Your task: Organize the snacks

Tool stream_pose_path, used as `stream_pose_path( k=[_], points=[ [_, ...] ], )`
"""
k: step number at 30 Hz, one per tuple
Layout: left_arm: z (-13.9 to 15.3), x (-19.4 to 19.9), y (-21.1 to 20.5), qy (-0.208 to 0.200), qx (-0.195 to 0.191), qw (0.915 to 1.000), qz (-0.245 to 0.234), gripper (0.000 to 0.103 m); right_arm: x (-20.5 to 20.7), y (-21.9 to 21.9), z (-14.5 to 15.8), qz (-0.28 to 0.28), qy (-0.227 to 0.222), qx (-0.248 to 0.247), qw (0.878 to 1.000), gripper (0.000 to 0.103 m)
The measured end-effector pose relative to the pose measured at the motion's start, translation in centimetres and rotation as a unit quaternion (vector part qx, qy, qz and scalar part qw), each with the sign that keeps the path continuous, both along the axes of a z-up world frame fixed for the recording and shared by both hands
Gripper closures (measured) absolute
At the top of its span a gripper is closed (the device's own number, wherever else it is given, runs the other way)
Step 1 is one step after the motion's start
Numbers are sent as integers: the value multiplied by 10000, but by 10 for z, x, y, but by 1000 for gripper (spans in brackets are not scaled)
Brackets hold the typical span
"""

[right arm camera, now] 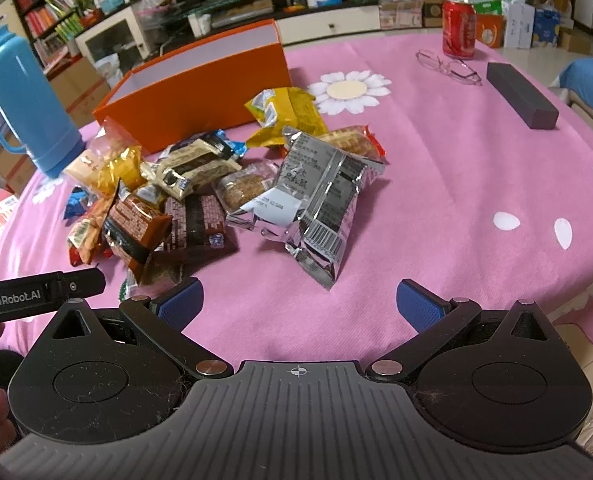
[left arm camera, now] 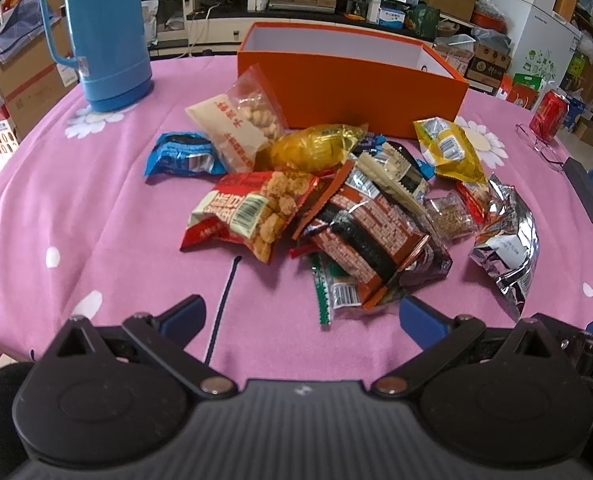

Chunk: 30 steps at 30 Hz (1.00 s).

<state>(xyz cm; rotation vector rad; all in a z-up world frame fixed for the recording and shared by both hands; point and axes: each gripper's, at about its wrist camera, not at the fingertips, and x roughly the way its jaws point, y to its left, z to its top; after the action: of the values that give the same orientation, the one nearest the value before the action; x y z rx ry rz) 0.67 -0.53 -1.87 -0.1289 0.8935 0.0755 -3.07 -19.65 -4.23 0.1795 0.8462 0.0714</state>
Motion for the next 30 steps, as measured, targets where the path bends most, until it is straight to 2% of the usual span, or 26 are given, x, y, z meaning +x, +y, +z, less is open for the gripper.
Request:
stream_pose_path(
  k=[6, 9, 15, 19, 22, 24, 27, 30],
  points=[
    [0, 2, 19, -245, -24, 9996, 159, 1, 7, -5, -6, -165, -274, -208, 9993, 9],
    [-5, 6, 28, -247, -67, 9996, 72, 1, 16, -7, -16, -204, -302, -317, 9988, 9],
    [-7, -5, 44, -195, -359, 9991, -112, 1, 30, -1, -35, 77, -103, -389, 9992, 9],
    [-2, -16, 52, -189, -483, 9986, -130, 1, 43, -10, -48, 115, 286, 32, 9995, 9],
    [-1, -17, 56, -169, -651, 9975, -205, 1, 48, -21, -50, 108, 264, 332, 9990, 9],
    [-3, -12, 58, -124, -793, 9964, -256, 1, 55, -23, -50, 133, 323, 366, 9987, 9],
    [-9, 1, 59, 71, -1016, 9946, -224, 1, 63, -11, -52, 373, 467, -179, 9980, 9],
    [-10, 8, 59, 117, -1034, 9944, -193, 1, 62, 4, -58, 618, 428, -877, 9933, 9]
  ],
)
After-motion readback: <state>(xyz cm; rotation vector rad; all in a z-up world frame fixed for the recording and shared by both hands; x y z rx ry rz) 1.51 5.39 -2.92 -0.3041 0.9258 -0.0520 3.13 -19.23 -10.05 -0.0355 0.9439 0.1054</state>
